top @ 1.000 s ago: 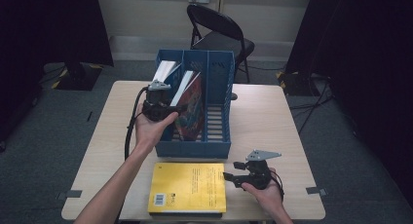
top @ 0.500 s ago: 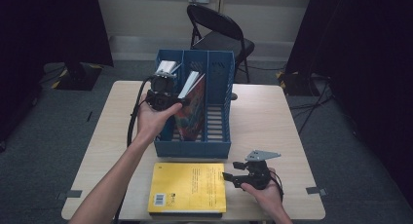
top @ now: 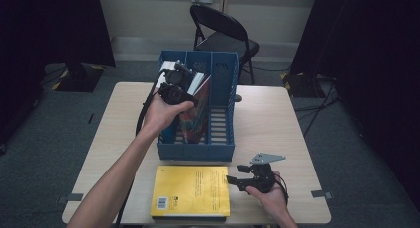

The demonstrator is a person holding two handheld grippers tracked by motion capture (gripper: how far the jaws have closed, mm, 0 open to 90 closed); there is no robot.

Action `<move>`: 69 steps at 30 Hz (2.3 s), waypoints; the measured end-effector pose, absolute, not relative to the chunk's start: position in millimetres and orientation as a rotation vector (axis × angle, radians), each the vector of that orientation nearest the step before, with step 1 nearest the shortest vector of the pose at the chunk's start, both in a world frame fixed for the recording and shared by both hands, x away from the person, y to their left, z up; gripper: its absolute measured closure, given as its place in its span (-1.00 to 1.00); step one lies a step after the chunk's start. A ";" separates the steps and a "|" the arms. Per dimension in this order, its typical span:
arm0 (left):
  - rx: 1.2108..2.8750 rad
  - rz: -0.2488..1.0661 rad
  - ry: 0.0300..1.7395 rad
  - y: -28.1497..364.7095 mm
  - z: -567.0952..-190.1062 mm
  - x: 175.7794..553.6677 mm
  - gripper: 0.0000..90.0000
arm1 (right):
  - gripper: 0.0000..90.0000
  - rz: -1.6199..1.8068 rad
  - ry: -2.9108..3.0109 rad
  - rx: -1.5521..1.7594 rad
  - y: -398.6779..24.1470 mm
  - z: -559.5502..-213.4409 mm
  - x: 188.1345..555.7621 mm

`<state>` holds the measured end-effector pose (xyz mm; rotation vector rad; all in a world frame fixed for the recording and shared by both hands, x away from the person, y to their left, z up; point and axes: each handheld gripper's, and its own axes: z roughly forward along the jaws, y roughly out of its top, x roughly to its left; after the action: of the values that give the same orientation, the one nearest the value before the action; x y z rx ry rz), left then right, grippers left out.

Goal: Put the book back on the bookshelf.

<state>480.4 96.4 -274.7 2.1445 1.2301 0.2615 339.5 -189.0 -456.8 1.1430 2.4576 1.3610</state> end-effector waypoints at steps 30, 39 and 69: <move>2.401 0.166 1.435 80.4 -287.8 514.3 0.49 | -0.23 1.372 2.468 1.171 -191.1 -457.1 339.9; 2.449 0.069 1.506 79.1 -285.0 524.9 0.50 | -0.23 1.372 2.475 1.173 -191.9 -457.9 340.4; 2.360 0.069 1.565 75.4 -281.8 531.4 0.64 | -0.25 1.376 2.481 1.207 -194.7 -459.0 341.2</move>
<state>531.4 75.4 -281.8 2.3600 1.5646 0.0693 341.2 -194.7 -459.0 1.2071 2.4806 1.3755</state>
